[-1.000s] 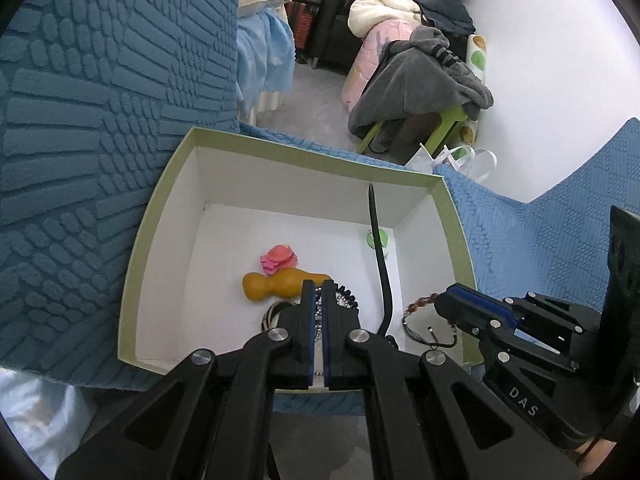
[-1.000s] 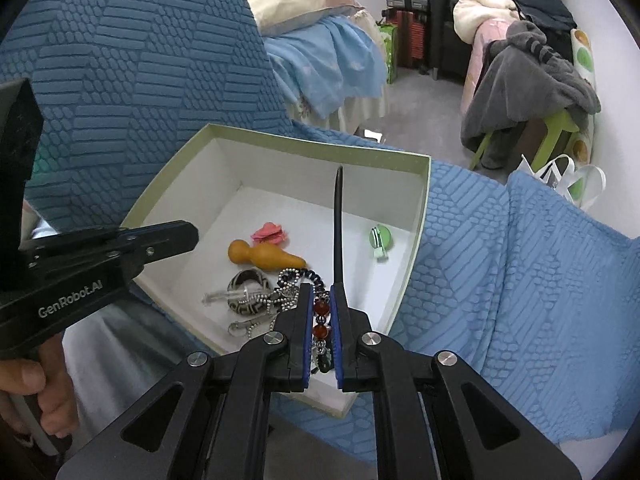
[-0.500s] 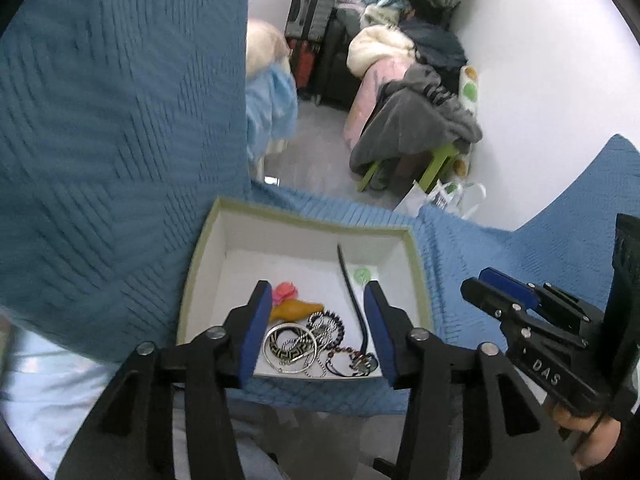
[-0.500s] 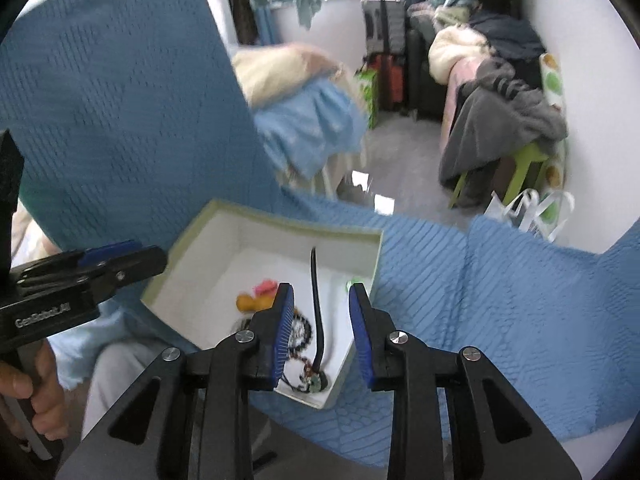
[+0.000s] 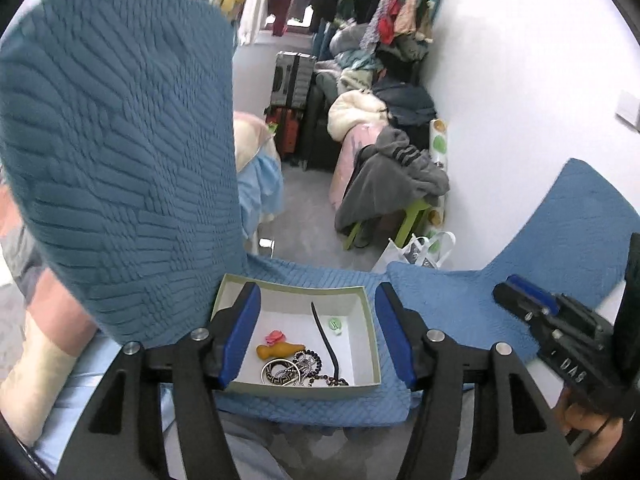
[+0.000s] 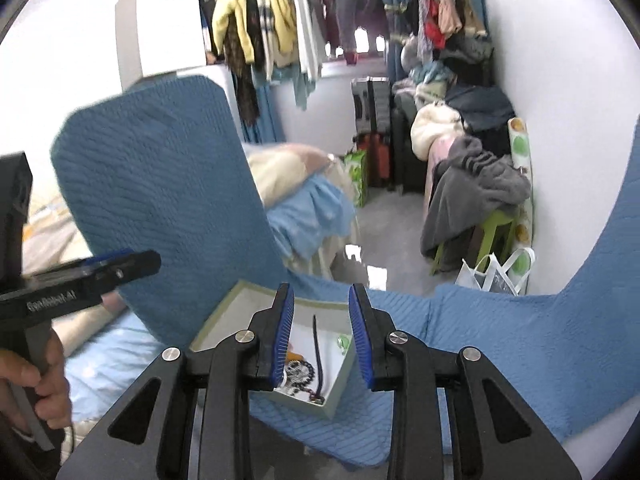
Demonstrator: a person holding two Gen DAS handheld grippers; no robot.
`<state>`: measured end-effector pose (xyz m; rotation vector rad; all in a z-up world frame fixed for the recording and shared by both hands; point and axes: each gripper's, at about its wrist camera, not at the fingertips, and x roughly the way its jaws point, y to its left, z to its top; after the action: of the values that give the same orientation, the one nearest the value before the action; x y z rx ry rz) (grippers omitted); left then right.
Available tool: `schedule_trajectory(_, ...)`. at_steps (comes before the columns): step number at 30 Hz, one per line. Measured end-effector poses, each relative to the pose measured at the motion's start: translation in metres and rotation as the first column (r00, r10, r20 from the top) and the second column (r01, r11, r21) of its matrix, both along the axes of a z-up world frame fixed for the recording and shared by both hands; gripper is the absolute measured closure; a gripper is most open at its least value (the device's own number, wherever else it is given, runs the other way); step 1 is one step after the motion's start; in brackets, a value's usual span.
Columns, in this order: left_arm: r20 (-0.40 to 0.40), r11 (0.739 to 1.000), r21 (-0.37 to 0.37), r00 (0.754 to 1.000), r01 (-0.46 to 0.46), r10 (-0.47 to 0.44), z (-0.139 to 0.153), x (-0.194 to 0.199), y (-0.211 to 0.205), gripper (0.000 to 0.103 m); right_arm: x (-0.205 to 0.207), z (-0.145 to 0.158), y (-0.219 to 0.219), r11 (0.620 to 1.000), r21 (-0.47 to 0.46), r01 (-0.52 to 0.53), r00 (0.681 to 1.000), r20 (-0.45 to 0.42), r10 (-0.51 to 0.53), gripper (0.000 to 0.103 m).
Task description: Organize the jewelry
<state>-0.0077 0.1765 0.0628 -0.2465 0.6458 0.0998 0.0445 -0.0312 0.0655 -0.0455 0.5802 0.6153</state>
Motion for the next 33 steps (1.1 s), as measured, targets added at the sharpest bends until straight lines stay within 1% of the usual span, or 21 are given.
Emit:
schedule_trajectory(2, 0.009, 1.000, 0.023, 1.000, -0.002, 0.002, 0.007, -0.010, -0.003, 0.039, -0.009, 0.007, -0.007, 1.000, 0.013, 0.020, 1.000, 0.019, -0.020, 0.077)
schedule_trajectory(4, 0.016, 1.000, 0.030, 1.000, -0.002, 0.001, 0.009, -0.016, -0.006, 0.034, -0.019, 0.011, -0.013, 0.999, 0.027, 0.032, 0.999, 0.028, -0.033, 0.077)
schedule_trajectory(6, 0.019, 0.999, 0.033, 1.000, -0.005, 0.004, 0.009, -0.024, -0.007, 0.030, -0.030, 0.010, -0.018, 0.998, 0.019, 0.062, 0.997, 0.042, -0.063, 0.077)
schedule_trajectory(8, 0.028, 0.999, 0.039, 1.000, -0.012, 0.011, 0.008, -0.032, -0.006, 0.024, -0.040, 0.006, -0.020, 0.997, 0.030, 0.068, 0.997, 0.036, -0.069, 0.077)
schedule_trajectory(9, 0.035, 0.999, 0.042, 0.999, -0.017, 0.015, 0.007, -0.034, -0.006, 0.021, -0.045, 0.004, -0.020, 0.997, 0.020, 0.079, 0.995, 0.056, -0.080, 0.077)
schedule_trajectory(10, 0.045, 0.999, 0.046, 0.999, -0.024, 0.022, 0.004, -0.037, -0.006, 0.020, -0.051, 0.001, -0.018, 0.996, -0.003, 0.094, 0.992, 0.088, -0.094, 0.076)
schedule_trajectory(12, 0.046, 0.998, 0.046, 0.999, -0.031, 0.028, -0.004, -0.040, -0.005, 0.020, -0.058, -0.010, -0.017, 0.996, -0.015, 0.093, 0.991, 0.096, -0.091, 0.076)
schedule_trajectory(16, -0.004, 0.997, 0.061, 0.999, -0.050, 0.051, -0.024, -0.042, -0.009, 0.020, -0.064, -0.033, -0.015, 0.997, -0.003, 0.073, 0.996, 0.046, -0.073, 0.076)
schedule_trajectory(21, -0.056, 0.997, 0.070, 0.997, -0.042, 0.046, -0.045, -0.047, -0.018, 0.020, -0.071, -0.055, -0.018, 0.998, -0.007, 0.055, 0.998, -0.002, -0.055, 0.076)
schedule_trajectory(26, -0.090, 0.997, 0.068, 0.995, -0.035, 0.041, -0.056, -0.046, -0.024, 0.020, -0.074, -0.066, -0.026, 0.998, -0.011, 0.064, 0.997, -0.039, -0.064, 0.076)
schedule_trajectory(33, -0.086, 0.998, 0.062, 0.996, -0.034, 0.039, -0.057, -0.048, -0.025, 0.020, -0.070, -0.067, -0.031, 0.997, -0.008, 0.080, 0.995, -0.059, -0.080, 0.076)
